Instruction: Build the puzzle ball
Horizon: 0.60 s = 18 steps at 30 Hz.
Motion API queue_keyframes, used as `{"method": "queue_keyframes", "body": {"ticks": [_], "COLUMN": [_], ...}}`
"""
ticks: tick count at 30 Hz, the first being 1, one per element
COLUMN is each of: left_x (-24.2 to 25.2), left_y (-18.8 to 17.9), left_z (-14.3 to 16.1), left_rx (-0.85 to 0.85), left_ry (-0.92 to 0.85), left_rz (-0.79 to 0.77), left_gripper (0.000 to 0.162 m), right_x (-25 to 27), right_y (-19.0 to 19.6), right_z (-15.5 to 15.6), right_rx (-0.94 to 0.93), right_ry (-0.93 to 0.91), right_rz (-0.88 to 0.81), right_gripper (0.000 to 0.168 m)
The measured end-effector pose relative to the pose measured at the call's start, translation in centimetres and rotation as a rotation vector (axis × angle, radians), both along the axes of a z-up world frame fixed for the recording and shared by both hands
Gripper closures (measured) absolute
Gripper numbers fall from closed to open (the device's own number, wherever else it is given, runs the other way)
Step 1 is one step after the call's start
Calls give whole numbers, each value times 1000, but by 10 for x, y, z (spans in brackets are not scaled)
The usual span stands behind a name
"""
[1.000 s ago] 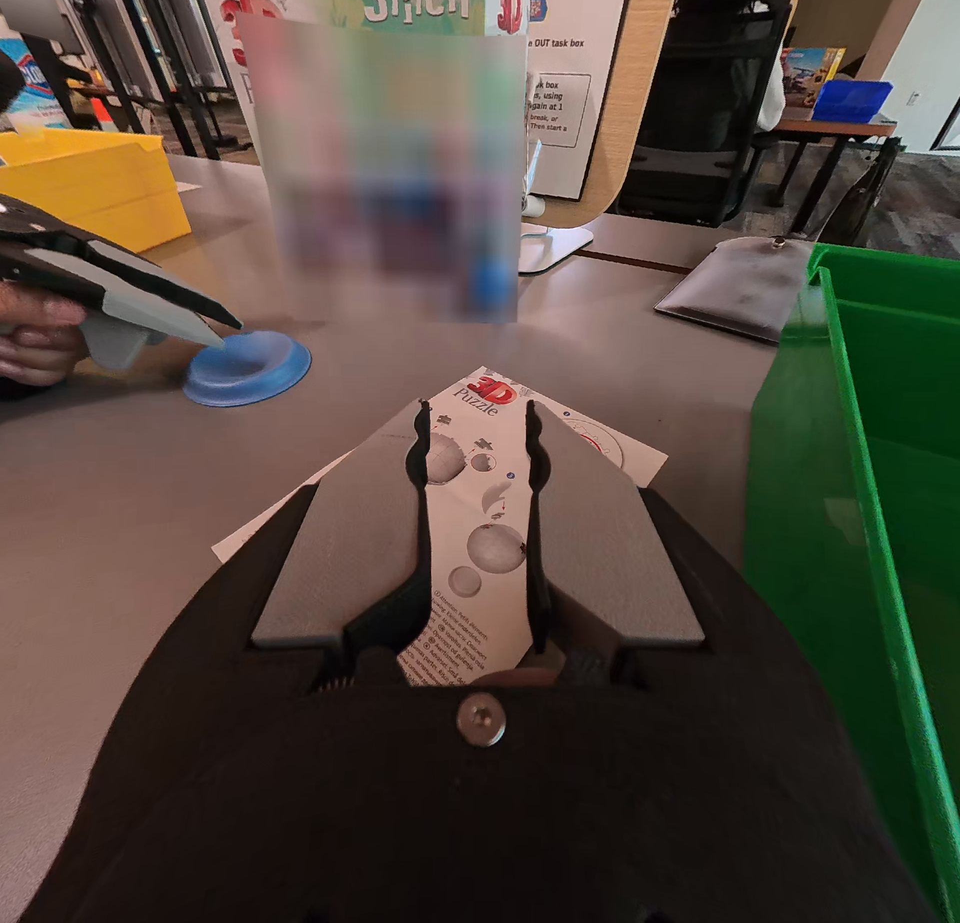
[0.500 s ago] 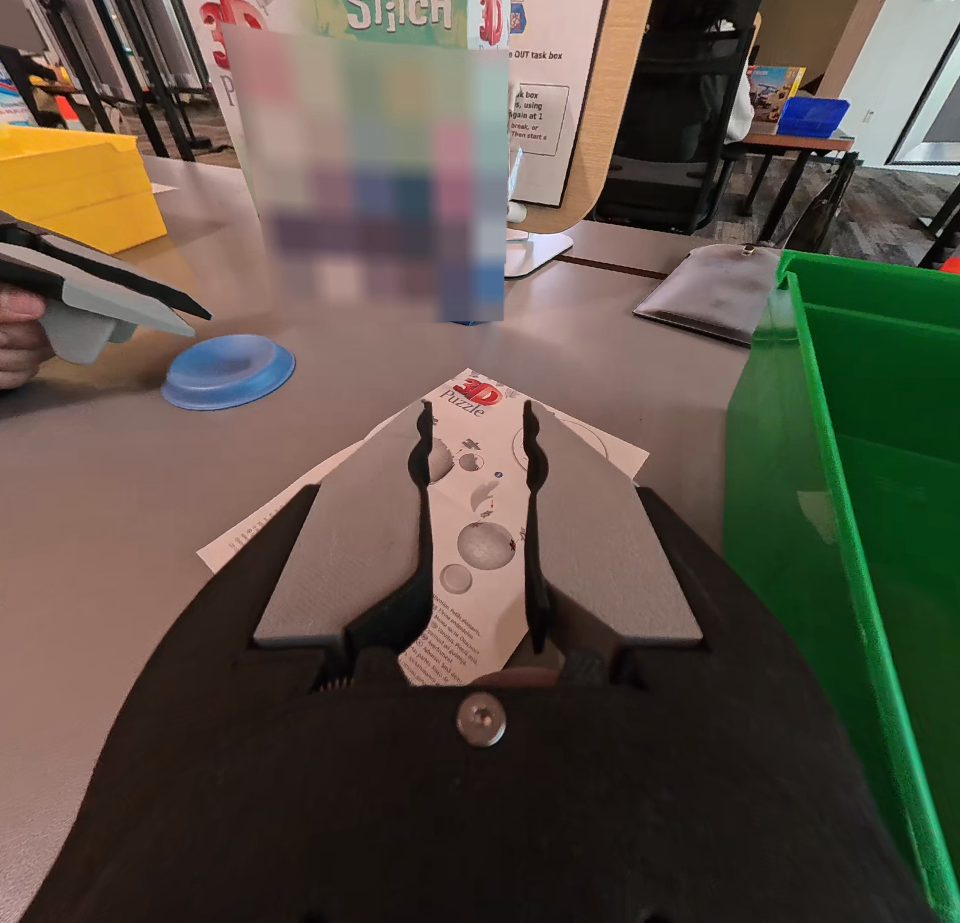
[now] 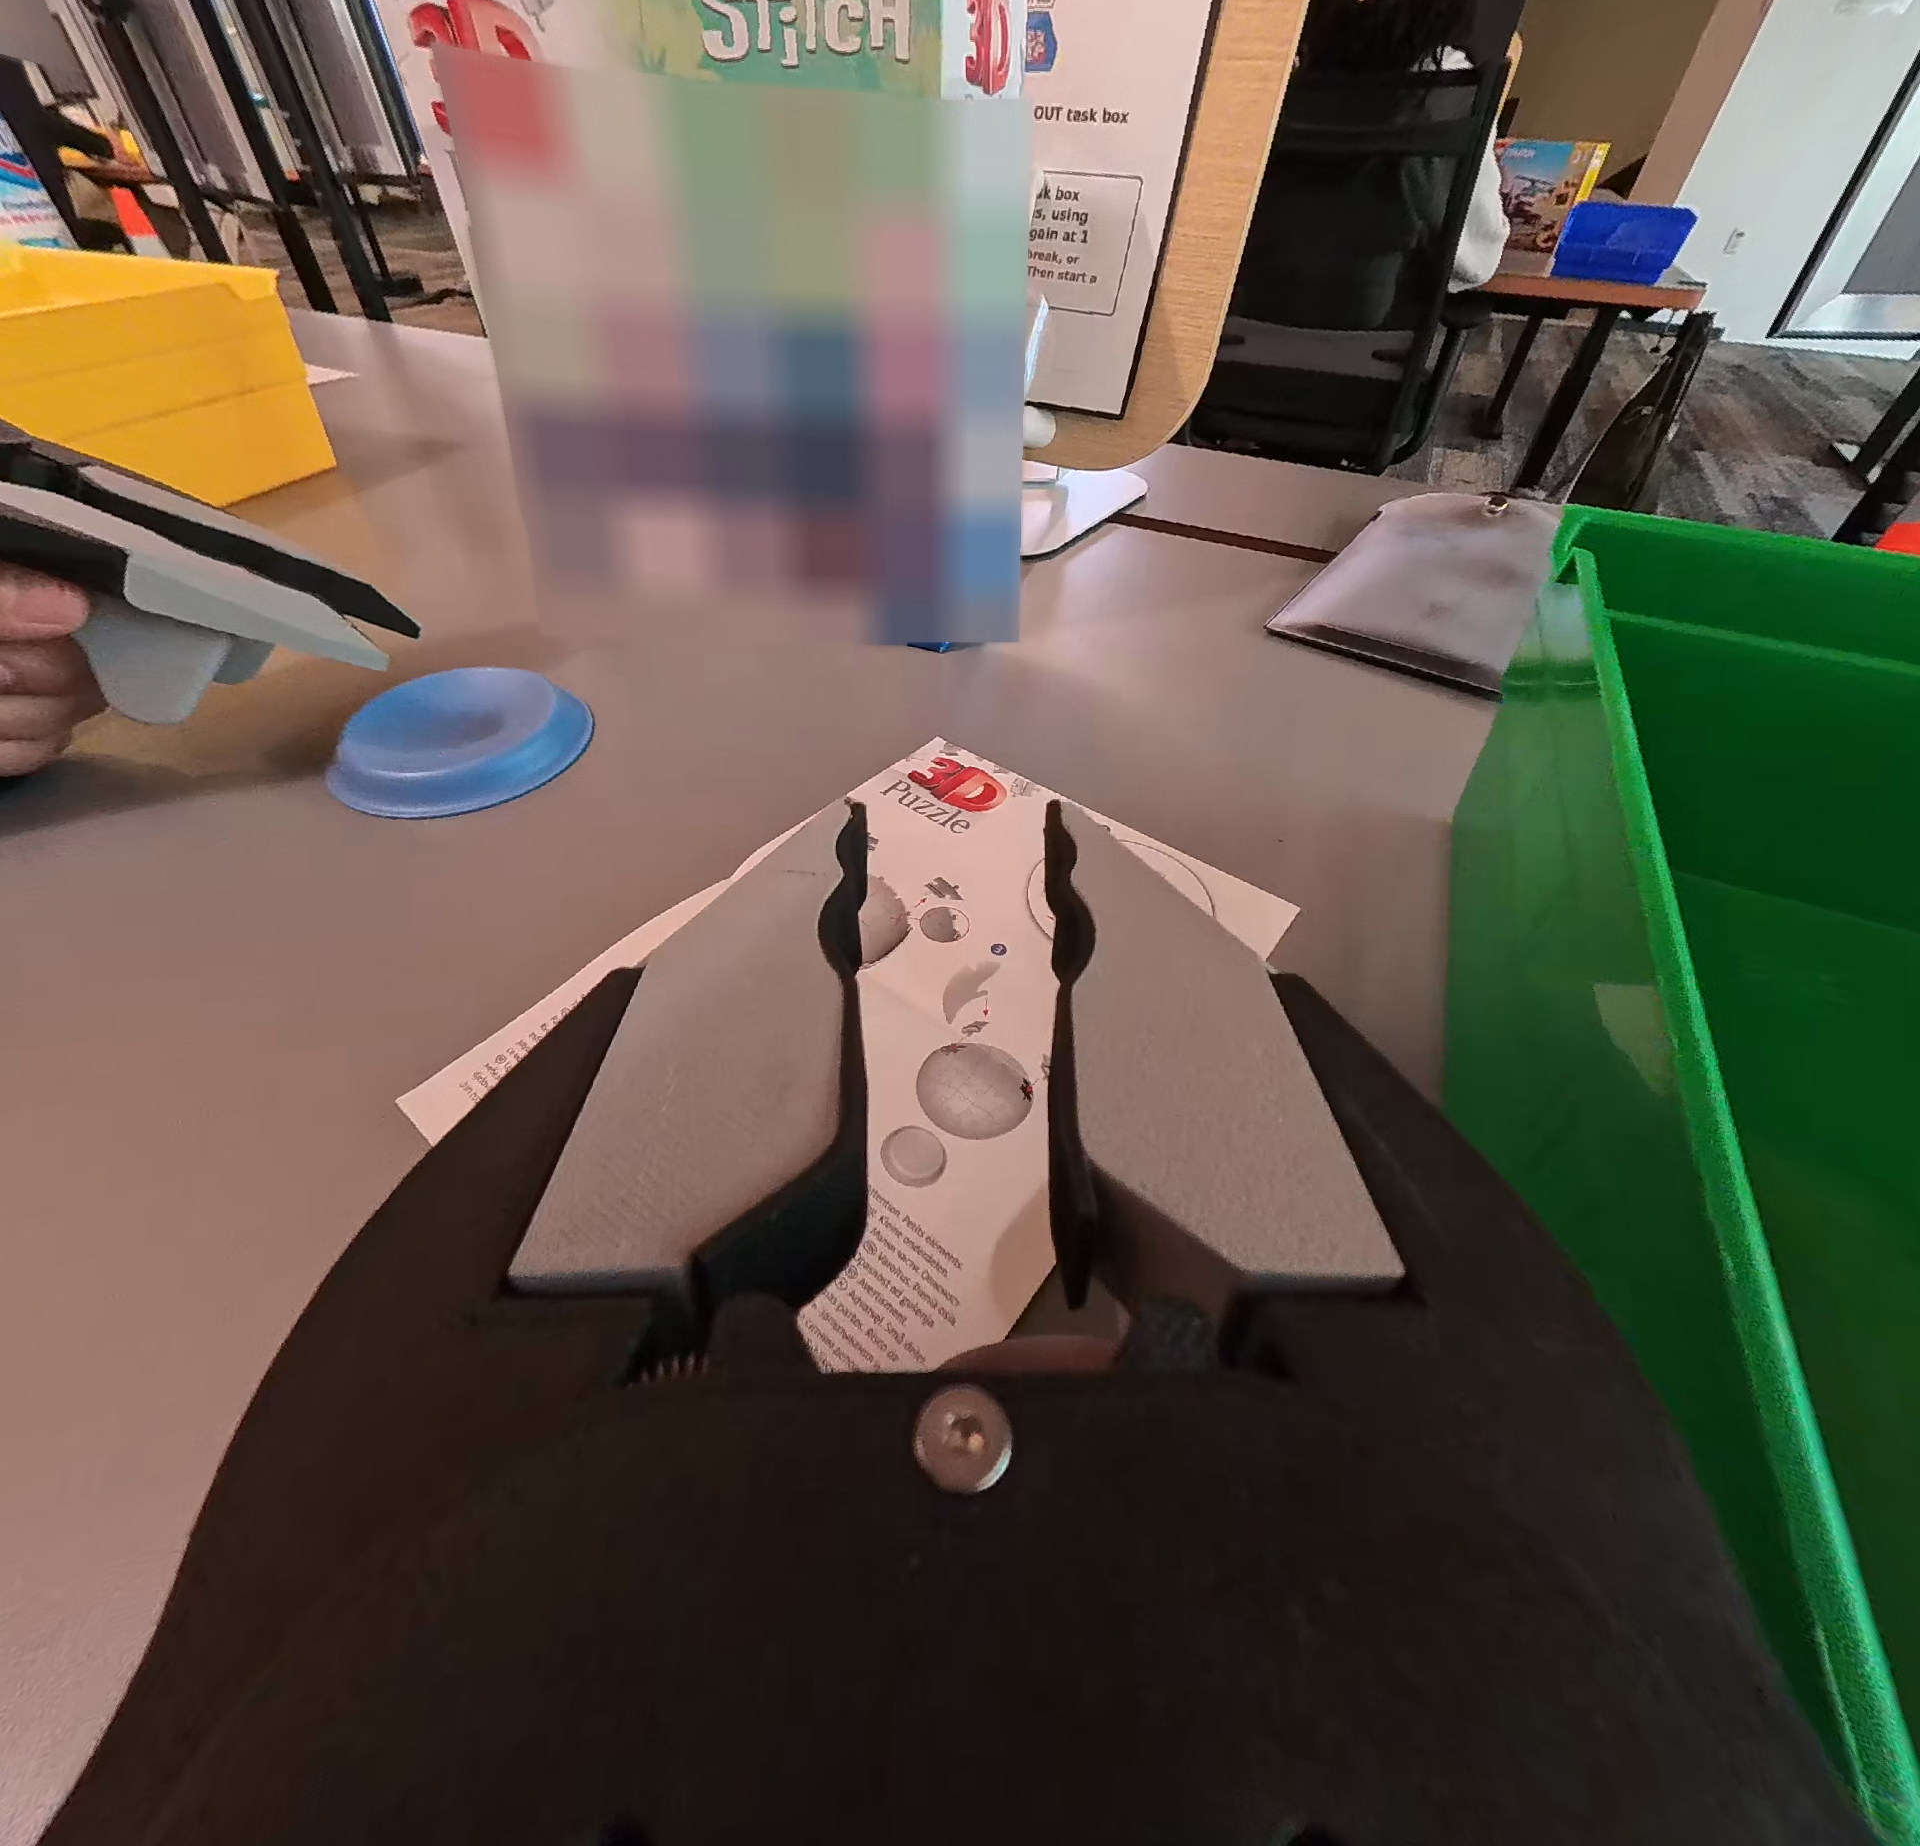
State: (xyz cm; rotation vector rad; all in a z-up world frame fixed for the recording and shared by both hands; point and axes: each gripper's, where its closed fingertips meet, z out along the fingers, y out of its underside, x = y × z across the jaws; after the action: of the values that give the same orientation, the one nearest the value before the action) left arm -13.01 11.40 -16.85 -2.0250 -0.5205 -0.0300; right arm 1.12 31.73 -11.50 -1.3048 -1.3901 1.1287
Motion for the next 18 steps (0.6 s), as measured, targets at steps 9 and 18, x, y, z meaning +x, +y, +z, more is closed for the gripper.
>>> {"method": "queue_keyframes", "body": {"ticks": [9, 18], "left_x": [3, 9], "left_y": [1, -11], "left_z": [-2, 7], "left_rx": [-25, -17], "left_ry": [26, 55], "left_rz": [-11, 3], "left_gripper": [121, 118], "right_x": [-1, -3], "right_y": [-1, -3], "right_z": [-1, -4], "right_rx": [15, 50], "right_ry": [-7, -25], "right_rz": [-2, -4], "right_gripper": [138, 138]}}
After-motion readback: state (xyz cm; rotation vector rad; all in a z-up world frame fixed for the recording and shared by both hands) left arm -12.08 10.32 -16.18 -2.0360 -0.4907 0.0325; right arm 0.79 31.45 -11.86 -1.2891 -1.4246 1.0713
